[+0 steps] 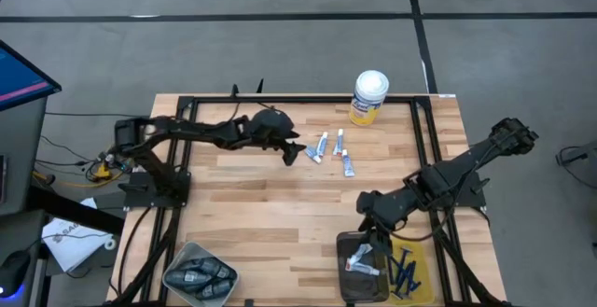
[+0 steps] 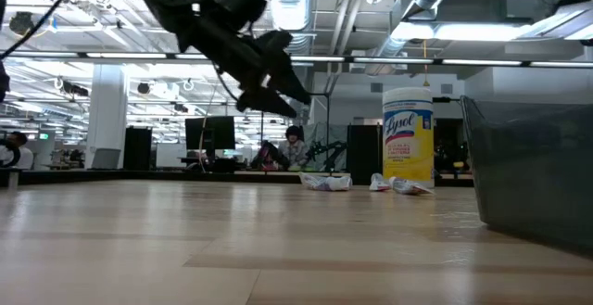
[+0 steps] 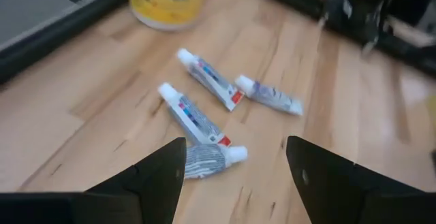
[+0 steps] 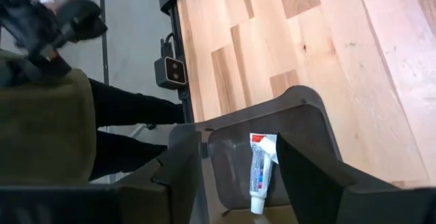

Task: Pick & Place Travel size toiletries
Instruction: Put the toothpaste into the black bin

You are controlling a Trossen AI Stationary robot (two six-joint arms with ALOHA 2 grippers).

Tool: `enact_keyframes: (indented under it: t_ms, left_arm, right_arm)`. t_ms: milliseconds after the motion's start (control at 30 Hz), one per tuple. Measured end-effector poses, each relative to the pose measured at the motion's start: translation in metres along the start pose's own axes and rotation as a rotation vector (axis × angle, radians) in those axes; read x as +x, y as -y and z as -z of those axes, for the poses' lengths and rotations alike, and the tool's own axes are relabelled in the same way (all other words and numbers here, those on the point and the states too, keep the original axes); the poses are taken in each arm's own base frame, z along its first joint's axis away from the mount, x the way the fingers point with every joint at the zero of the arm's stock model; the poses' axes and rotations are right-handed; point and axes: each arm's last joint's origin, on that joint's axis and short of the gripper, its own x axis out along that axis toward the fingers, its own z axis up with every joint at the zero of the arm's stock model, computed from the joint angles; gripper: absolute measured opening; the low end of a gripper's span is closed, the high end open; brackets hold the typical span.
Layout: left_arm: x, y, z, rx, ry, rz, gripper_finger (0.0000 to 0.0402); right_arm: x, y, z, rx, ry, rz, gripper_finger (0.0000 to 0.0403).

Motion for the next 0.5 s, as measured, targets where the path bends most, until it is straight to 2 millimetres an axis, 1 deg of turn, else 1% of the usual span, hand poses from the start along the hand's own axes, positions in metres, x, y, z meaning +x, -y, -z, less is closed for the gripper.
enact_keyframes:
  t_ms: [133, 233, 367, 433, 500]
  left_arm:
    - [0.023, 0.005, -0.002, 0.105, -0.09, 0.006, 0.025]
    - [0.033, 0.006, -0.003, 0.198, -0.125, 0.002, 0.025]
    - [0.04, 0.007, 0.0, 0.299, -0.151, 0.018, 0.025]
    - [0.042, 0.011, 0.0, 0.383, -0.141, 0.039, 0.025]
    - [0.044, 0.016, 0.005, 0.467, -0.154, 0.058, 0.025]
  right_arm:
    - [0.0, 0.001, -0.003, 0.008, 0.011, -0.002, 0.0188]
    - [0.0, 0.0, -0.003, 0.014, 0.016, -0.009, 0.0188]
    - [0.0, -0.001, -0.002, 0.028, 0.016, -0.013, 0.0182]
    - [0.0, -0.001, -0.002, 0.03, 0.016, -0.013, 0.0178]
    - [0.0, 0.0, -0.002, 0.03, 0.016, -0.012, 0.0174]
